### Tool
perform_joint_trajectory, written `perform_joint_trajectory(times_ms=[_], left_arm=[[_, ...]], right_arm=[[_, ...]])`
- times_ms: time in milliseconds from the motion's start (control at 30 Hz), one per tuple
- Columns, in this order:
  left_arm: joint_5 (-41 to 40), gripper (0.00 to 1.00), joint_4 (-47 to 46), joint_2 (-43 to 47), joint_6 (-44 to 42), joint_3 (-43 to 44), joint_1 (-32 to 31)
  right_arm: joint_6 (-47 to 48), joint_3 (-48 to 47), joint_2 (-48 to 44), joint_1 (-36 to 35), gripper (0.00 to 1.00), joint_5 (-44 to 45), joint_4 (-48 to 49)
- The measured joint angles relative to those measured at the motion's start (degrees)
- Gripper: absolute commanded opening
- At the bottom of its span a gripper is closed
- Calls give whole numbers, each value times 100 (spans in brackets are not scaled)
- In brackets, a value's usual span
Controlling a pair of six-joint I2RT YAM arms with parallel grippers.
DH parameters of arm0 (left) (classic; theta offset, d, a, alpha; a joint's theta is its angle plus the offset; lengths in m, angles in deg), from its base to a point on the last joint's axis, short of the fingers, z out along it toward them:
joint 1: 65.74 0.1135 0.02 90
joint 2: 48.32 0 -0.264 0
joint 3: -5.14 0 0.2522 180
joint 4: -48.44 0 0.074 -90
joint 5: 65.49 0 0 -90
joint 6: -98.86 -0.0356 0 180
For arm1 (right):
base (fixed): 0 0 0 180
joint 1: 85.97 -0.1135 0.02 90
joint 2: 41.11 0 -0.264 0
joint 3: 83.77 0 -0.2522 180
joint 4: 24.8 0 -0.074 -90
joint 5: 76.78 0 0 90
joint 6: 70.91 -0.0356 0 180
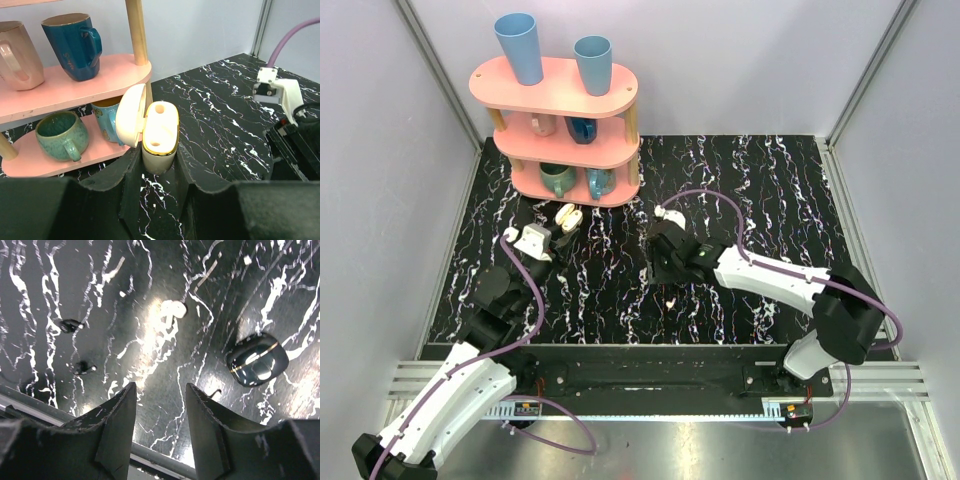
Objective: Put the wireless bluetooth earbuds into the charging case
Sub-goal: Move the right earbud to the center of the board.
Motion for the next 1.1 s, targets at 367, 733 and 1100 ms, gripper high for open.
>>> perform_joint_trajectory(times_ms=[367,733,1100], left_arm=[[0,0,0,0,39,0,0],[0,0,2,0,39,0,0],[-2,0,48,94,42,0,0]], right_arm=[[-492,577,-614,-26,51,-168,-645],[-699,898,-352,-48,52,-752,-793],[-723,918,166,-48,53,-1014,-345]])
